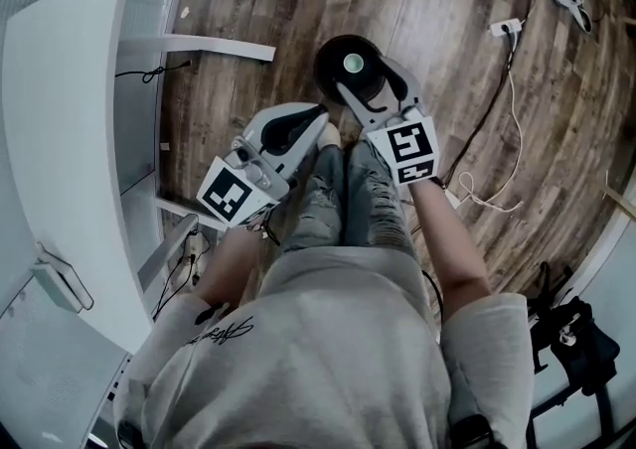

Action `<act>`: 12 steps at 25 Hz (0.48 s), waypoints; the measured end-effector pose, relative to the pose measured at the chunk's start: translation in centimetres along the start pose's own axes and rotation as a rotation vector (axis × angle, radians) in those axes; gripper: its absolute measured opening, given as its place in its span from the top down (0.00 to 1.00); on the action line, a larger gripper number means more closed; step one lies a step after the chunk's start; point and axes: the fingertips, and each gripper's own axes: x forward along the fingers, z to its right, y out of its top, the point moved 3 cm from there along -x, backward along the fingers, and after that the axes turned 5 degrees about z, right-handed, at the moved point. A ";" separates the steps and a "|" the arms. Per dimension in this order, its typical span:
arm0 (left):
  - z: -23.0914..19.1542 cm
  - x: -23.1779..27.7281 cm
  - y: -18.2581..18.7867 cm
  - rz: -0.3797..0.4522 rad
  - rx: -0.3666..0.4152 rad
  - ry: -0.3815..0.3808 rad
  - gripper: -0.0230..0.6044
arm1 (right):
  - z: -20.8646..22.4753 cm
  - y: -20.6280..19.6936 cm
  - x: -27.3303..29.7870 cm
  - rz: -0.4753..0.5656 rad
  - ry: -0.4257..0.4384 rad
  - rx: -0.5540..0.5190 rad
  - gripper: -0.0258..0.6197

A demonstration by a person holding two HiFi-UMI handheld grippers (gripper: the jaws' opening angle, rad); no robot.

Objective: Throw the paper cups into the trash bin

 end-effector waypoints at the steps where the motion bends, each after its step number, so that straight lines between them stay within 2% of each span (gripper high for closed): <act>1: 0.1 0.0 0.3 0.002 0.005 0.000 0.96 | 0.0 0.5 -0.2 0.006 -0.003 -0.001 0.50; 8: 0.9 -0.1 2.5 0.017 0.034 0.001 0.96 | -0.6 3.5 -2.0 0.051 -0.015 -0.018 0.50; 12: 1.4 -0.2 3.6 0.020 0.042 -0.003 0.96 | -1.0 5.5 -3.0 0.085 -0.001 0.020 0.50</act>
